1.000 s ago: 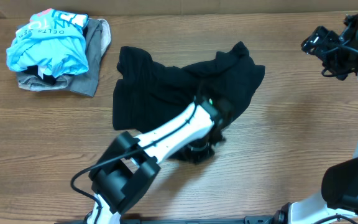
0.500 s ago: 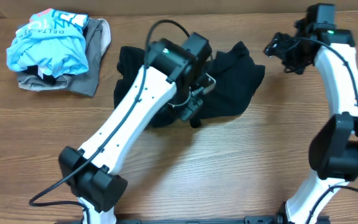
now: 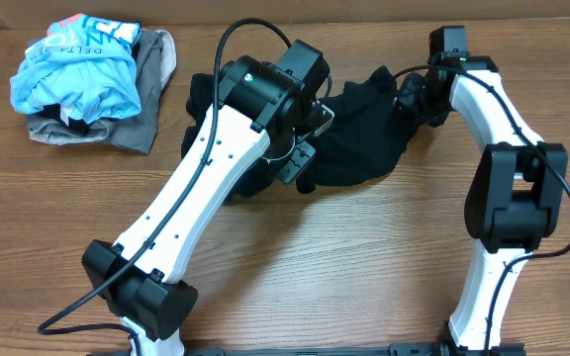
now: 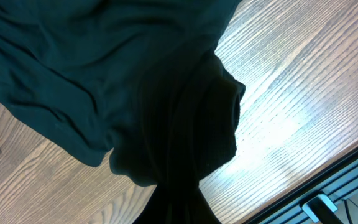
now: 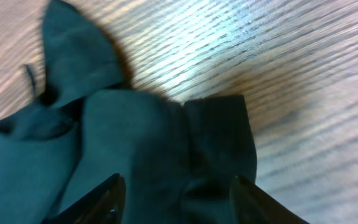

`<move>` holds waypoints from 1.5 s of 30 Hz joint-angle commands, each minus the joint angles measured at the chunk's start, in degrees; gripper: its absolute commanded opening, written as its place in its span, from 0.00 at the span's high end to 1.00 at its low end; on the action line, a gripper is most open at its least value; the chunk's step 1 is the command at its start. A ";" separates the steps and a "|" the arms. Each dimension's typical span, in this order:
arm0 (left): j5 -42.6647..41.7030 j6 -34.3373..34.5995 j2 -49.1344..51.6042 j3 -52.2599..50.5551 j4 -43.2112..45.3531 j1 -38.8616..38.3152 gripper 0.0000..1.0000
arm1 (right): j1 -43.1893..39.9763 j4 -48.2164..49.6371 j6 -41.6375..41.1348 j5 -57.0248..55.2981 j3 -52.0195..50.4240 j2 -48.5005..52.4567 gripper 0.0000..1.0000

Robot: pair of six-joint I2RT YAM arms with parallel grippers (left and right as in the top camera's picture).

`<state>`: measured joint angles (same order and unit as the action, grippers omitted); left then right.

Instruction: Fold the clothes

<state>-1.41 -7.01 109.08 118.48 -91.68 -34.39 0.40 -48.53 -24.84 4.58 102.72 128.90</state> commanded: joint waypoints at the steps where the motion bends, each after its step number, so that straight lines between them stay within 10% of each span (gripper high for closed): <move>1: 0.52 1.05 -1.84 1.44 0.31 0.31 0.96 | 0.31 1.27 -0.76 -1.53 0.09 2.08 0.49; 20: 0.79 1.05 -1.84 1.44 1.33 0.31 0.96 | 0.35 3.65 -3.74 -1.99 0.02 3.37 0.96; 45: 11.04 12.39 -1.84 1.44 2.86 7.06 0.96 | -6.34 -7.58 3.45 5.16 0.44 -12.35 0.96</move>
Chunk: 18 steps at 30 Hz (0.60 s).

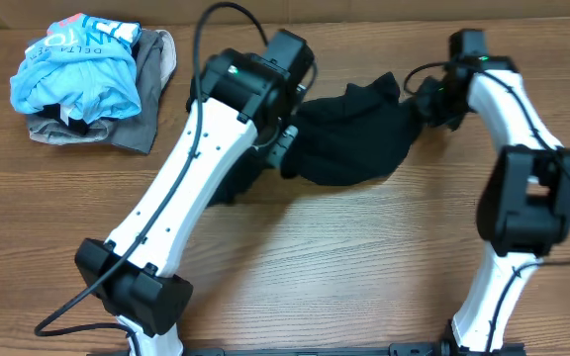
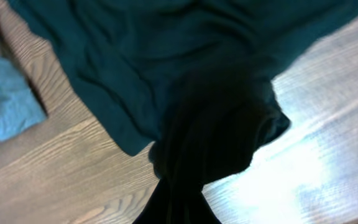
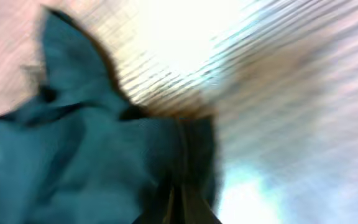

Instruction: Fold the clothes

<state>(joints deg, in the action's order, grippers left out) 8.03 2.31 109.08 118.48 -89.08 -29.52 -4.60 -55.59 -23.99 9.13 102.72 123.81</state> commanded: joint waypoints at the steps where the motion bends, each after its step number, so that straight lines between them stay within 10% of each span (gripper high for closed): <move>1: 1.60 3.08 -1.86 1.44 0.52 3.58 0.96 | -2.01 -1.70 3.28 0.44 0.44 -9.25 0.96; 18: 1.60 1.33 -2.45 18.03 0.79 13.97 0.96 | -13.97 -10.45 6.47 4.07 2.45 -33.77 0.96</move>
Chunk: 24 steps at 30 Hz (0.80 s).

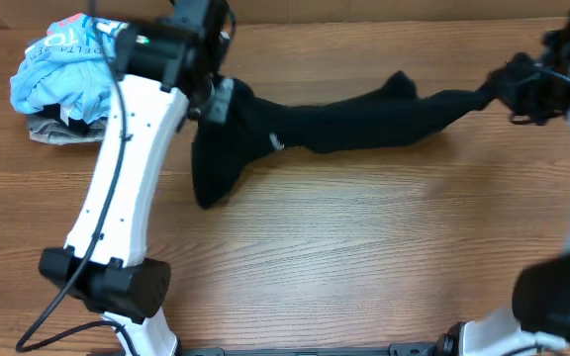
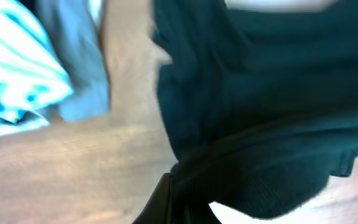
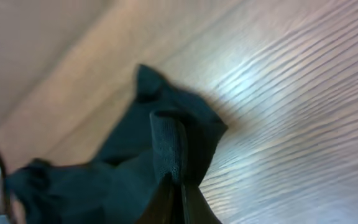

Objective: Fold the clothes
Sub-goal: 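Lift the shirt with both grippers and stretch it wide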

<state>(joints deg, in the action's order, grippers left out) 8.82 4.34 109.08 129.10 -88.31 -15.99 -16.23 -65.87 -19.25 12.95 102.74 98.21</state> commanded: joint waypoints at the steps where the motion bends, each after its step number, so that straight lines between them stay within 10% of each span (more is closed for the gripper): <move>1: 0.83 -1.42 -2.51 9.88 0.02 0.44 0.96 | -3.23 -0.55 1.75 0.22 3.15 -10.19 0.96; 9: 4.96 -3.06 -7.76 29.68 -1.46 0.44 0.96 | -9.31 -5.33 4.20 0.24 11.47 -22.97 0.96; 24: 11.34 -3.10 -18.58 32.89 -1.75 0.44 0.96 | -10.51 -11.23 10.71 3.21 18.47 -23.71 0.96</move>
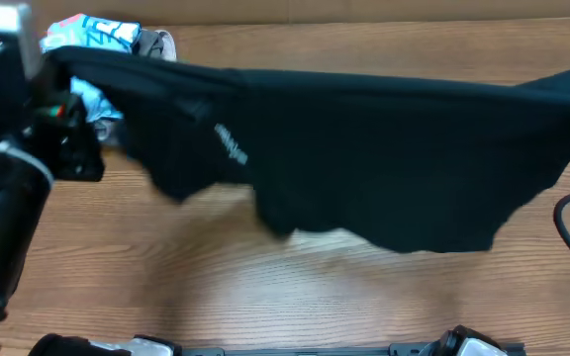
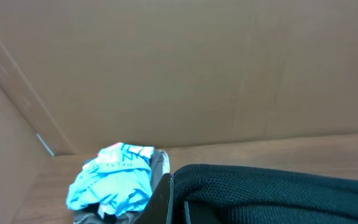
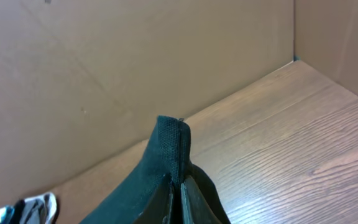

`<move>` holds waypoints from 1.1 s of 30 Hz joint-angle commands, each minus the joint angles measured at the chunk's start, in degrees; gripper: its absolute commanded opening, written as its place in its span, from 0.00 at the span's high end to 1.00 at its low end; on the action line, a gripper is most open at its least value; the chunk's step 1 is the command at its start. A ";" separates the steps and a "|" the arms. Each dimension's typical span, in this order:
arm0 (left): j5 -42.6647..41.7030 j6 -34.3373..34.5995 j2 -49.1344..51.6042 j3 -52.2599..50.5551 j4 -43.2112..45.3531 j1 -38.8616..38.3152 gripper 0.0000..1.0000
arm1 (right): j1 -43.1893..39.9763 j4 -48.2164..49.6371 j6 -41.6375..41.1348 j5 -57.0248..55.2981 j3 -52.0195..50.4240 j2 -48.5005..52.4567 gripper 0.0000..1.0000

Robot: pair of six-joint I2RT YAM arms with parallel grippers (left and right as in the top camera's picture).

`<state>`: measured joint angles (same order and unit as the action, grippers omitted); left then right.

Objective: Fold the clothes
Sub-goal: 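Lift the shirt with both grippers and stretch it wide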

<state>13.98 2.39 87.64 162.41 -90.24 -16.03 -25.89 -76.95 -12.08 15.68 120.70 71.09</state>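
A black garment (image 1: 364, 148) hangs spread wide in the air across the overhead view, high above the wooden table (image 1: 265, 307). My left gripper (image 2: 176, 200) is shut on its thick knit edge (image 2: 278, 190) at the left end. At the right end, my right gripper (image 3: 180, 184) is shut on a pinched corner of the same cloth (image 3: 168, 146). In the overhead view only the left arm (image 1: 8, 188) shows; both grippers' fingertips are hidden or out of that frame.
A crumpled pile of light-blue and grey clothes (image 1: 92, 35) lies at the table's back left, and it shows as the blue pile (image 2: 114, 180) in the left wrist view. Brown cardboard walls (image 3: 135, 74) stand behind the table and at its sides.
Both grippers have risen and moved further apart with the black garment. The cloth, then a stretched band low over the table, now hangs spread wide high above it.
The black garment lay bunched at the back middle of the table, with both grippers at it. Then both were shut on its ends. The ends were later far apart, the cloth pulled into a long band, and now it hangs high.
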 commanded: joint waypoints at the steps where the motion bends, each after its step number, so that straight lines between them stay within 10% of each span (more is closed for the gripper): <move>1: 6.21 -1.16 3.74 -0.48 0.09 0.50 0.96 | -0.85 -0.31 3.93 1.55 0.50 4.44 0.96; 13: 9.97 -3.30 21.53 -1.66 4.07 2.89 0.96 | 5.09 4.68 7.85 4.98 0.50 22.36 0.96; 26: 8.11 -9.44 31.10 -1.55 38.25 8.39 0.96 | 9.44 35.89 1.79 5.03 2.95 32.89 0.96; 33: 1.99 -10.05 31.43 -1.99 30.58 8.39 0.96 | 10.16 33.42 2.78 5.05 3.06 34.97 0.96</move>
<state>17.30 -6.44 120.44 159.70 -56.51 -9.21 -15.29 -41.89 -9.85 23.09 122.37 105.91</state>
